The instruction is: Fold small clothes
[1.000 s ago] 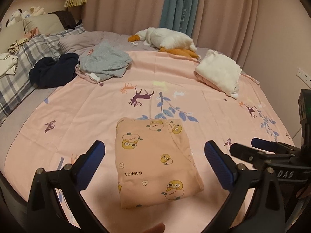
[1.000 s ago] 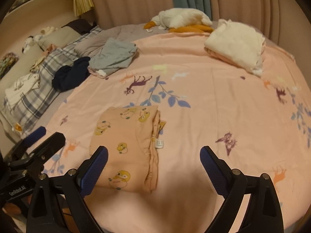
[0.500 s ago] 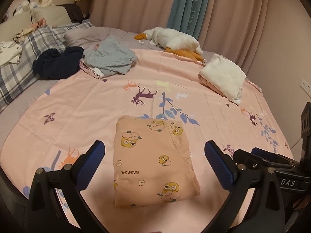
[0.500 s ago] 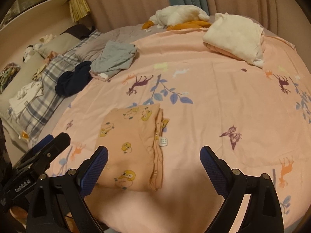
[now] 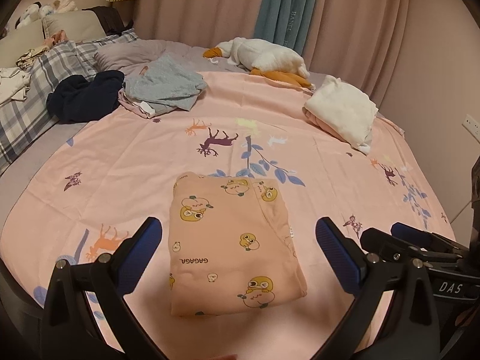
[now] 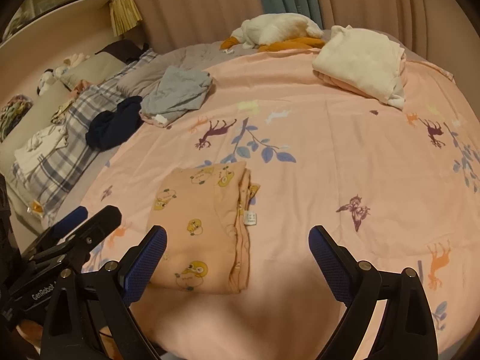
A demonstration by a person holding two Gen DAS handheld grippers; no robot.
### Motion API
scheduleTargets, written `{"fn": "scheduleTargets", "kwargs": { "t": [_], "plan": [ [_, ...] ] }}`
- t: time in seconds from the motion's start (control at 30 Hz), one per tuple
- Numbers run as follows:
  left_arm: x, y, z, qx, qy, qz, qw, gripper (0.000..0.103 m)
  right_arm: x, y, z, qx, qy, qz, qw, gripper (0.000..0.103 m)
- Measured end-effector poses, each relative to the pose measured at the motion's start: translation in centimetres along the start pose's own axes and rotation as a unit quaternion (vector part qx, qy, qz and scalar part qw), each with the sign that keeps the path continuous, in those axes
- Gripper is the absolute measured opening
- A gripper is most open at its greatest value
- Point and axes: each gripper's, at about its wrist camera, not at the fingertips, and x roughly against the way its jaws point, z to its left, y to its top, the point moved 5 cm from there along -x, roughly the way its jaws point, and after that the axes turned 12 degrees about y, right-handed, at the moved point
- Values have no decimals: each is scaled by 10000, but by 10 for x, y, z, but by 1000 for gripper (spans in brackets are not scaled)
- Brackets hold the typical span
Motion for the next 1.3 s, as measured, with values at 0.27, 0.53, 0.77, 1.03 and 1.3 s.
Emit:
{"fn": "scheduleTargets", "kwargs": {
  "t": [0.27,0.53,0.77,1.03,1.3],
  "plan": [
    [3,0,1,29,90,-90,9999,103,3,-1,-3,-94,-66,-91,9999,95],
    [4,-1,-4,-1,88,-103,9999,103,-1,-5,-6,-102,-43,37,9999,95],
    [0,-2,-5,12,127,-31,9999,103,4,-3,-4,-14,-134,-68,9999,95],
    [0,-3,-3,75,196,-6,9998,103,2,-6,8,194,-53,21,9998,95],
    [-1,-4,-6,71,230,-4,9997,103,10,-2,4,159,-205,-187,9995,95]
  ]
}}
